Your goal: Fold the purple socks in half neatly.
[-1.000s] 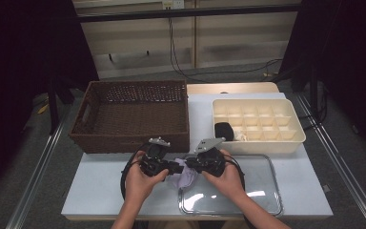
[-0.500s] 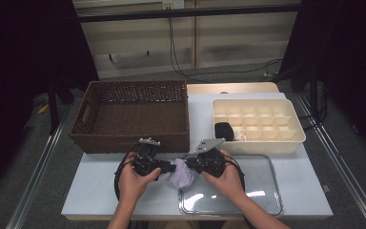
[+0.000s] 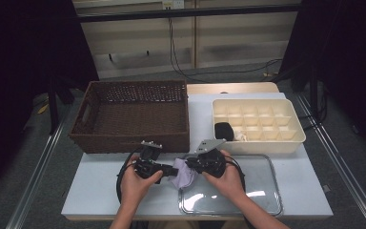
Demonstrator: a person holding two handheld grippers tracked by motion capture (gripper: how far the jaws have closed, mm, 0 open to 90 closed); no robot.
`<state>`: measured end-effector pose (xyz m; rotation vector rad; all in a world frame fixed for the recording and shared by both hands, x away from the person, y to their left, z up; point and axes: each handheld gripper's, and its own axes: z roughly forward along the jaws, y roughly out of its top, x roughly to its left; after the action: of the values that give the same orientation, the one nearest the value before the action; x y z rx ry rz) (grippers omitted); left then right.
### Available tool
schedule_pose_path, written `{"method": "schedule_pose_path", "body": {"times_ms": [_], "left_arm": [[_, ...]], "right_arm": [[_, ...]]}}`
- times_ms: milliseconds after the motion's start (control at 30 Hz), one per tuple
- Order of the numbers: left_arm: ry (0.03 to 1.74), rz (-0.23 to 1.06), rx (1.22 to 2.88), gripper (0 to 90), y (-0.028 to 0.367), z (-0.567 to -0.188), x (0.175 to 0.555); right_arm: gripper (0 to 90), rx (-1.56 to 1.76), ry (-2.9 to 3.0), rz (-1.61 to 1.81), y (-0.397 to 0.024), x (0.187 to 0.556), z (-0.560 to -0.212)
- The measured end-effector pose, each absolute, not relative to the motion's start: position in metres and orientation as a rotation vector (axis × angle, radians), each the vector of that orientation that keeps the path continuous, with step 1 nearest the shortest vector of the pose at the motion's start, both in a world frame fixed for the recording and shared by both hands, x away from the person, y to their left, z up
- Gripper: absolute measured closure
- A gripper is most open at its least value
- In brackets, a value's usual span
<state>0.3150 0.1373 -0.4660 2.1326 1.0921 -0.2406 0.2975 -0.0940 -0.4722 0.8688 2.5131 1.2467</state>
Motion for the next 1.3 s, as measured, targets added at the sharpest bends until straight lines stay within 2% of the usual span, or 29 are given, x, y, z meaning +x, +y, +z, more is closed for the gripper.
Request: {"method": "schedule_pose_path", "body": {"times_ms": [333,567,833,1300], "left_arm": [[1.115,-0.253,2.127,70.3,0.138,-0.464,0.314],[1.123,-0.275,2.128,82.5,0.137,-0.460,0.312],[1.122,-0.269,2.120,83.5,0.139,-0.452,0.312],[1.142,-0.259,2.091,83.4,0.149,-0.445,0.317]], "right_arm": [[82.4,0.869,2.513,1.246,-0.095,0.297,-0.472],[82.1,0.869,2.512,1.245,-0.095,0.297,-0.472],[78.5,0.862,2.511,1.246,-0.094,0.296,-0.469],[79.5,0.743,2.563,1.275,-0.079,0.281,-0.460]]}}
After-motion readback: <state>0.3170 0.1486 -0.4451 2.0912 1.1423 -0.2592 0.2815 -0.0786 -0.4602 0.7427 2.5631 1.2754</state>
